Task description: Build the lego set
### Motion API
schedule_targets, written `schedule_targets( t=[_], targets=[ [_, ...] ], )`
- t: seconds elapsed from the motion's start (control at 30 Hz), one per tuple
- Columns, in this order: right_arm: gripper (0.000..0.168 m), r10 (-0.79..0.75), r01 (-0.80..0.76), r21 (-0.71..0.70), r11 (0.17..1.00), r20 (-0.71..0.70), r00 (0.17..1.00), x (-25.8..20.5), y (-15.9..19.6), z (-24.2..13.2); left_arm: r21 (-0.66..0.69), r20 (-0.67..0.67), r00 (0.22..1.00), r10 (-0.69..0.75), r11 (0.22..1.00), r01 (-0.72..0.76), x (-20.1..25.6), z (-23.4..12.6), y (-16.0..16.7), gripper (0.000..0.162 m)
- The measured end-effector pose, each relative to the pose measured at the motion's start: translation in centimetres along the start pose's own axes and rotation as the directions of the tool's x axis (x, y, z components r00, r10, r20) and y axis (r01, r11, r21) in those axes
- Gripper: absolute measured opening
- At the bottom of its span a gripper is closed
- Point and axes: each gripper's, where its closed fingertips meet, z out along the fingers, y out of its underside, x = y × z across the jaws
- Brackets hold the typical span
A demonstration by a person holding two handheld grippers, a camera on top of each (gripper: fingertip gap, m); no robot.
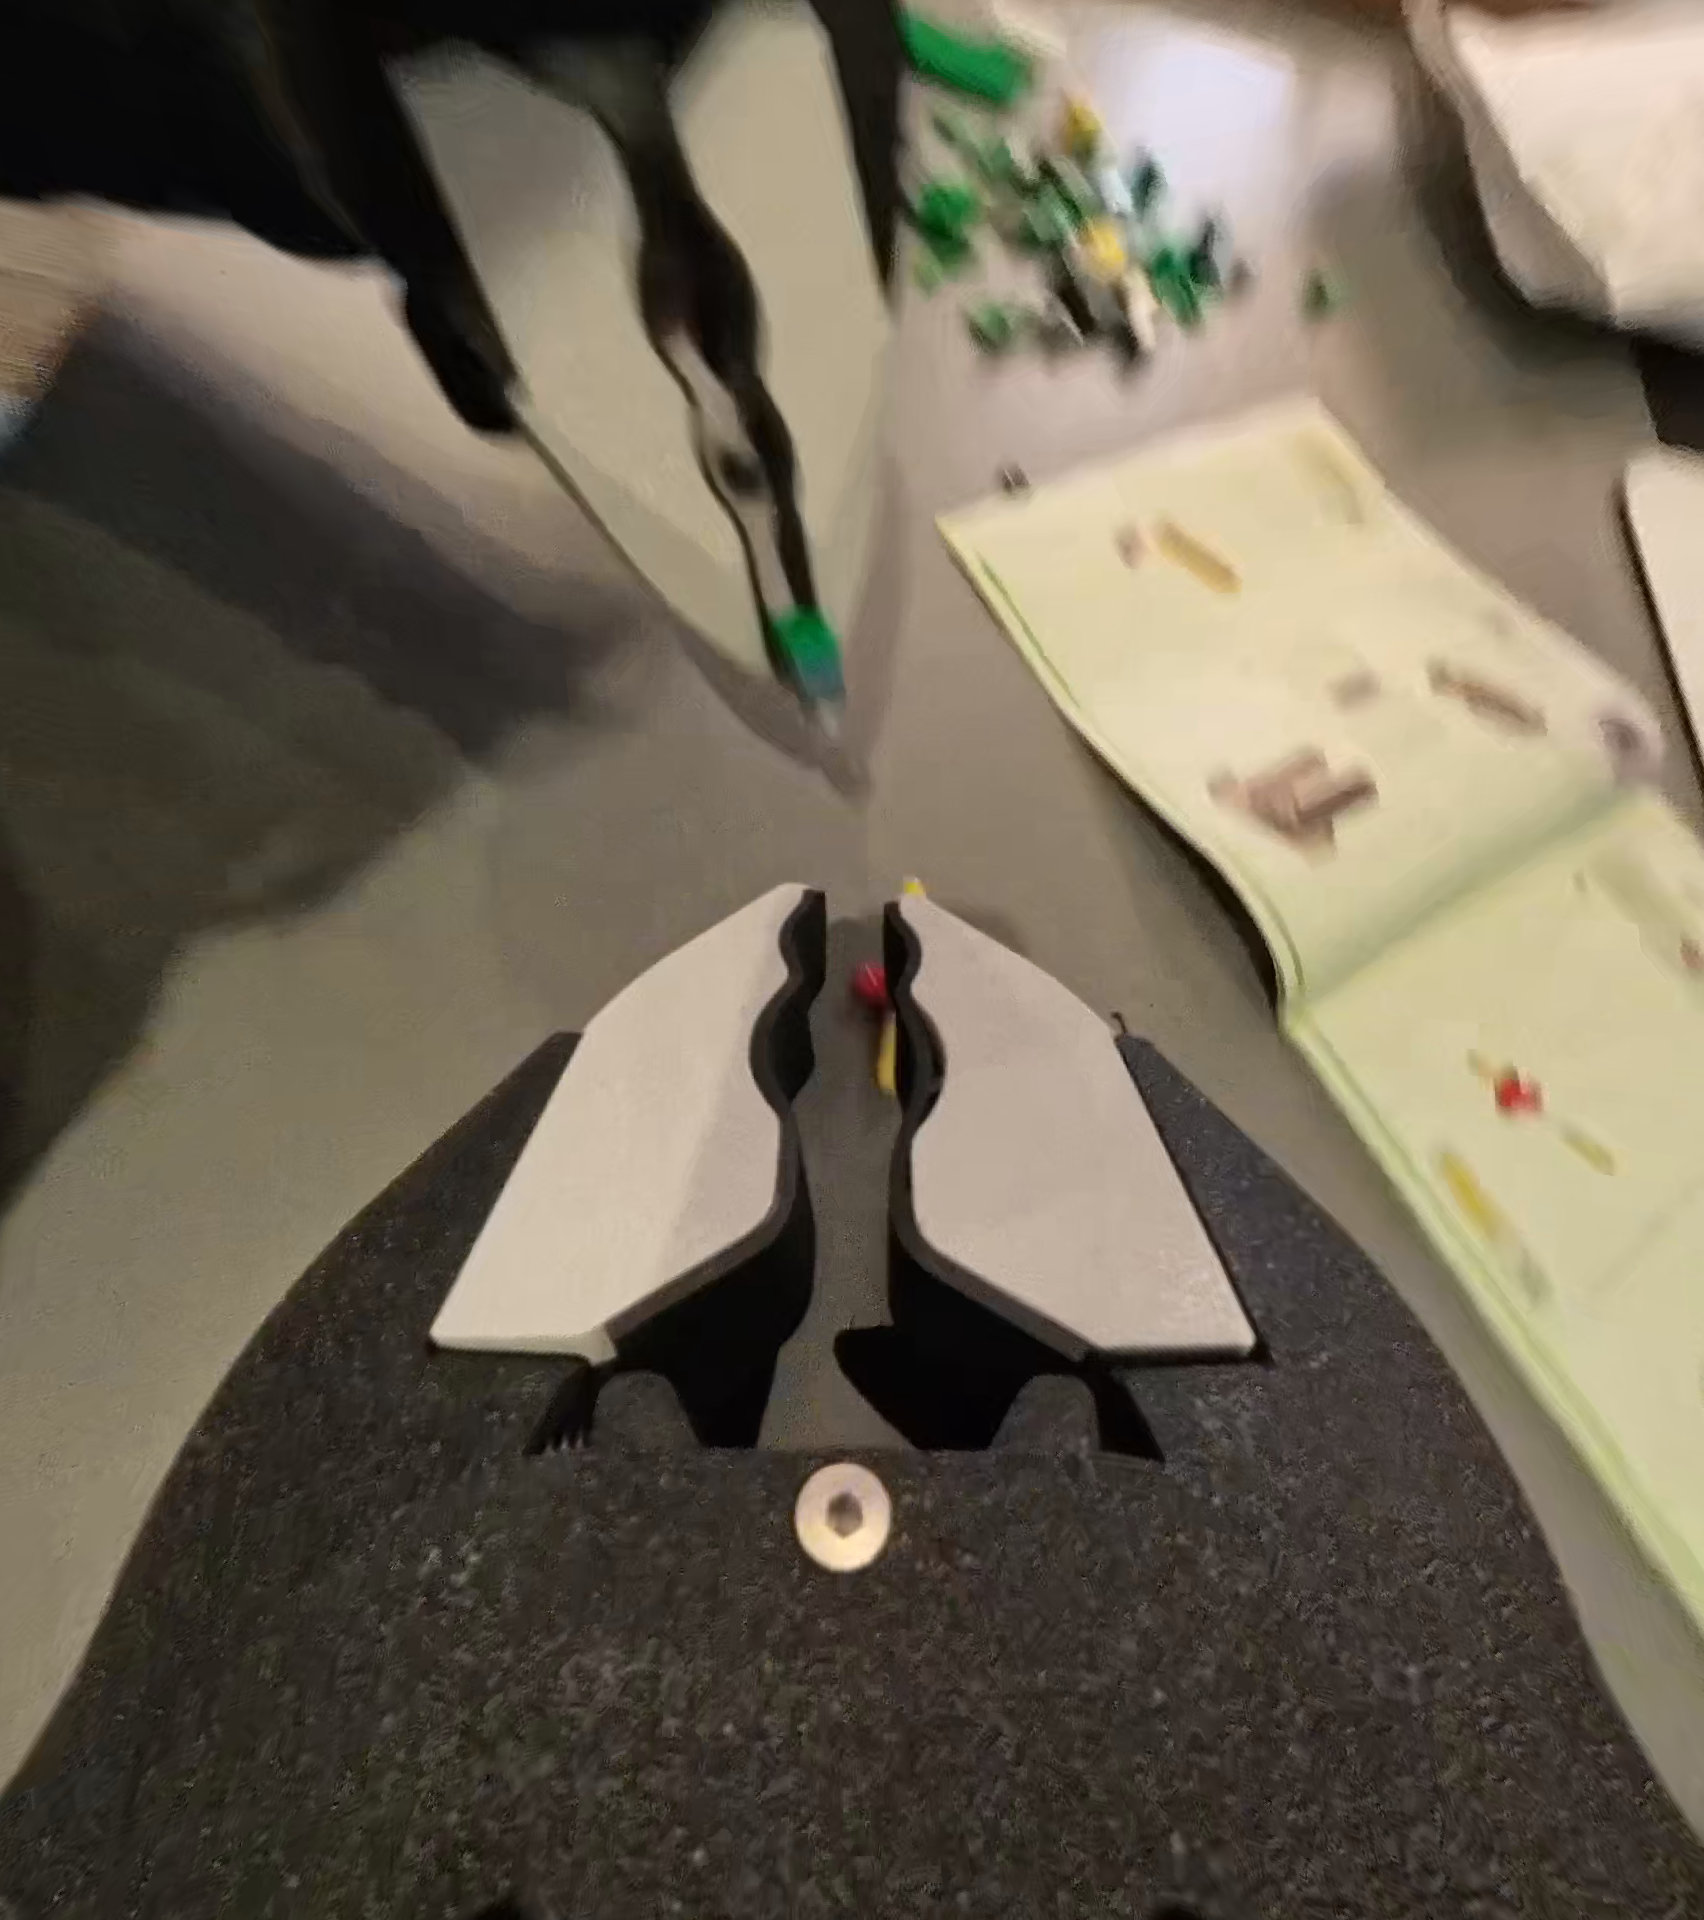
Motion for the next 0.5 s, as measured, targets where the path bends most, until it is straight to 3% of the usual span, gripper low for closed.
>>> schedule_targets(
  t=[0.13,0.23,0.5],
  targets=[
    [0.013,0.17,-0.175,-0.111,0.978,-0.057,0.984,1.0,5.0,1.0,-0.069,0.049,0.967,-0.248,0.965,0.251,-2.0,0.5,2.2,0.008],
    [0.015,0.181,-0.191,-0.142,0.971,-0.083,0.98,1.0,6.5,2.2,-0.098,0.074,0.945,-0.318,0.941,0.324,-2.6,1.1,3.3,0.008],
    [0.01,0.201,-0.213,-0.155,0.965,-0.086,0.976,1.1,6.3,3.0,-0.075,0.052,0.91,-0.411,0.907,0.414,-2.8,1.5,3.6,0.008]
  ],
)
